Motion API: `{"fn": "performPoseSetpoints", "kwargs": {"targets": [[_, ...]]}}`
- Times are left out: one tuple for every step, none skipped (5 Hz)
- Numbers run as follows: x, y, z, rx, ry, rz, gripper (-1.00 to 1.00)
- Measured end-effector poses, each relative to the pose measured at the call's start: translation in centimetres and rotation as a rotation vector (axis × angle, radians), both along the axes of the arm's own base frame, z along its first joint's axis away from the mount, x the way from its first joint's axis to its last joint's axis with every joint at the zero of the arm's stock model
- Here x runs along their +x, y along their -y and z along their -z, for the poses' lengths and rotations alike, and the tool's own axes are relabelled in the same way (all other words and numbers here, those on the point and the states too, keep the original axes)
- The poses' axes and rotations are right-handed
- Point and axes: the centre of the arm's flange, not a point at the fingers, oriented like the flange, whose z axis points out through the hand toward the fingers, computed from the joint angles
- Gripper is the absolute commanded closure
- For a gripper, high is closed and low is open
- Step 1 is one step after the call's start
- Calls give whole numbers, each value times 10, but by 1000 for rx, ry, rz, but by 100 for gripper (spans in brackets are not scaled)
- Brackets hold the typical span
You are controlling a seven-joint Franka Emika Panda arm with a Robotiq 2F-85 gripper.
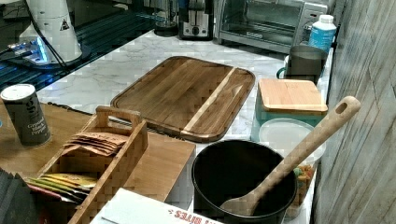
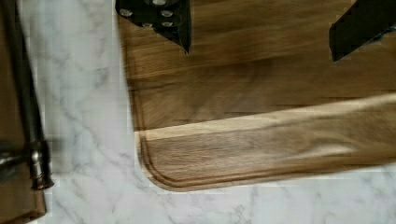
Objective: Open the drawer.
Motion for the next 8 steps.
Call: {"fn": "performPoseSetpoints", "kwargs": {"targets": [[-5, 27, 7, -3, 0, -69, -100], [-7, 67, 7, -20, 78, -58, -100], [-15, 116, 14, -41, 111, -70, -100], [-31, 162, 31, -48, 85, -90, -100], [-51, 201, 44, -55, 83, -79, -100], [-67, 224, 56, -62, 103, -66, -100], [-75, 232, 67, -41, 119, -27, -100], [-78, 227, 81, -27, 94, -53, -100]]}}
